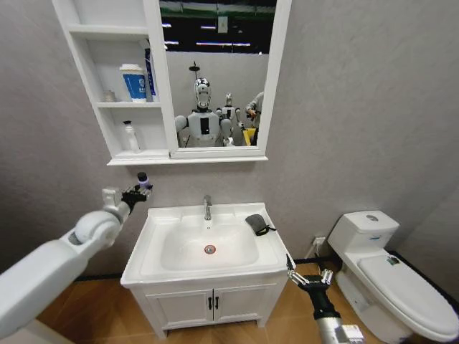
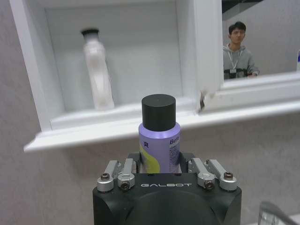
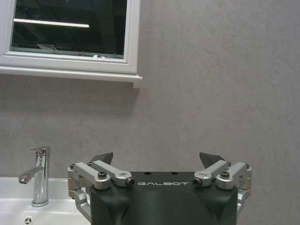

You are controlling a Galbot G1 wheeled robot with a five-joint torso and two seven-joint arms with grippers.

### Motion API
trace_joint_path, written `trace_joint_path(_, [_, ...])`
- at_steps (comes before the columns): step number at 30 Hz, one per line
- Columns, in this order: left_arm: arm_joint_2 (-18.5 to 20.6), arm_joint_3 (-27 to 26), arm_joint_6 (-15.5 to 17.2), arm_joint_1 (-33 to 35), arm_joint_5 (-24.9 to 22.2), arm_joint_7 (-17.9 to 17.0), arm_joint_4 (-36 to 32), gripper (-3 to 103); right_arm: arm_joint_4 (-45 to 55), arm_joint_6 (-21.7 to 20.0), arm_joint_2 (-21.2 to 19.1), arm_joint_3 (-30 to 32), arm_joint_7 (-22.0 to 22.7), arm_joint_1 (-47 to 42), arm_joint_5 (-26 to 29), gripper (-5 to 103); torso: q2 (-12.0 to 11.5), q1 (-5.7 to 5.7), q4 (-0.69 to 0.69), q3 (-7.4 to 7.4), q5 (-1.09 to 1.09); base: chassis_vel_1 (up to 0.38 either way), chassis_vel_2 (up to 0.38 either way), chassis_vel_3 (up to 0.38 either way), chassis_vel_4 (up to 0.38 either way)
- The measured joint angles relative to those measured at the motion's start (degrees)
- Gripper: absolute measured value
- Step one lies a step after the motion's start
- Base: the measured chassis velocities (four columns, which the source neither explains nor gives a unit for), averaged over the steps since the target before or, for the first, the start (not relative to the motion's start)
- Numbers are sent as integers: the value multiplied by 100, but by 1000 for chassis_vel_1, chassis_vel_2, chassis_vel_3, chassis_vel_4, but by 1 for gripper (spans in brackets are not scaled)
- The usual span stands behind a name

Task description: Move facial cleanser and shampoo from washbasin to cabinet, then wipe washbasin with towel.

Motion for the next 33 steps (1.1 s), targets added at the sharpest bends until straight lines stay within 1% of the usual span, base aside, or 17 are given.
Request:
trace_joint_path(1, [0, 0, 0, 0, 0, 0, 0, 42, 0, 0, 0, 0, 0, 0, 0, 100, 0, 0, 0, 0, 0, 0, 0, 0, 0])
trace_joint_path(2, [23, 36, 160, -270, -154, -23, 48, 42, 7, 0, -12, 0, -2, -3, 4, 100, 0, 0, -1, 0, 1, 0, 0, 0, 0])
trace_joint_path(3, [48, 158, 446, -826, -442, -37, 218, 42, 16, 0, -43, 2, -6, -8, 18, 100, 0, 0, 0, 0, 6, 0, 0, 0, 0])
trace_joint_path(4, [48, 158, 446, -826, -442, -37, 218, 42, 16, 0, -43, 2, -6, -8, 18, 100, 0, 0, 0, 0, 6, 0, 0, 0, 0])
trace_joint_path(5, [27, 364, 636, -1286, -584, -38, 432, 42, 28, 1, -55, 12, -10, -21, 31, 100, 0, 0, 1, 0, 2, 0, 0, 0, 0])
trace_joint_path(6, [27, 364, 636, -1286, -584, -38, 432, 42, 28, 1, -55, 12, -10, -21, 31, 100, 0, 0, 1, 0, 2, 0, 0, 0, 0])
trace_joint_path(7, [-20, 531, 725, -1612, -645, -33, 616, 42, 30, 2, -55, 21, -12, -32, 36, 100, 0, 0, 1, 0, 1, 0, 0, 0, 0])
trace_joint_path(8, [-165, 819, 853, -2126, -710, -28, 915, 42, 34, 13, -53, 33, -17, -54, 40, 100, 0, 0, 1, 0, 1, 0, 0, 0, 0])
trace_joint_path(9, [-165, 819, 853, -2126, -710, -28, 915, 42, 34, 13, -53, 33, -17, -54, 40, 100, 0, 0, 1, 0, 1, 0, 0, 0, 0])
trace_joint_path(10, [-331, 1130, 939, -2621, -802, -28, 1180, 42, 40, 29, -44, 43, -21, -75, 39, 100, 0, 0, 0, 0, 1, 0, 0, 0, 0])
trace_joint_path(11, [-331, 1130, 939, -2621, -802, -28, 1180, 42, 40, 29, -44, 43, -21, -75, 39, 100, 0, 0, 0, 0, 1, 0, 0, 0, 0])
trace_joint_path(14, [-768, 1850, 1010, -3471, -831, -13, 1706, 42, 53, 76, -4, 85, -29, -109, 39, 100, 0, 1, -1, 1, 3, 0, 0, 0, 0])
trace_joint_path(18, [-969, 2114, 1023, -3739, -756, 0, 1957, 42, 53, 106, 8, 112, -30, -131, 42, 100, 0, 1, -1, 1, 3, 0, 0, 0, 0])
trace_joint_path(19, [-1135, 2296, 1049, -3921, -665, -1, 2193, 42, 51, 146, 20, 138, -33, -156, 48, 100, 0, 1, -1, 1, 3, 0, 0, 0, 0])
trace_joint_path(26, [-1623, 2707, 1060, -4327, -299, 104, 3010, 42, 23, 213, 37, 188, -41, -200, 95, 100, -1, 1, 0, 1, 2, 0, 0, 0, 0])
trace_joint_path(30, [-1828, 2842, 1101, -4468, -184, 127, 3382, 42, -27, 237, 29, 226, -42, -190, 140, 100, 0, 2, 0, 1, 3, 0, 0, 0, 0])
trace_joint_path(33, [-1859, 2875, 1136, -4477, -188, 119, 3411, 42, -59, 263, 25, 244, -43, -186, 159, 100, -1, 1, 0, 1, 2, 0, 0, 0, 0])
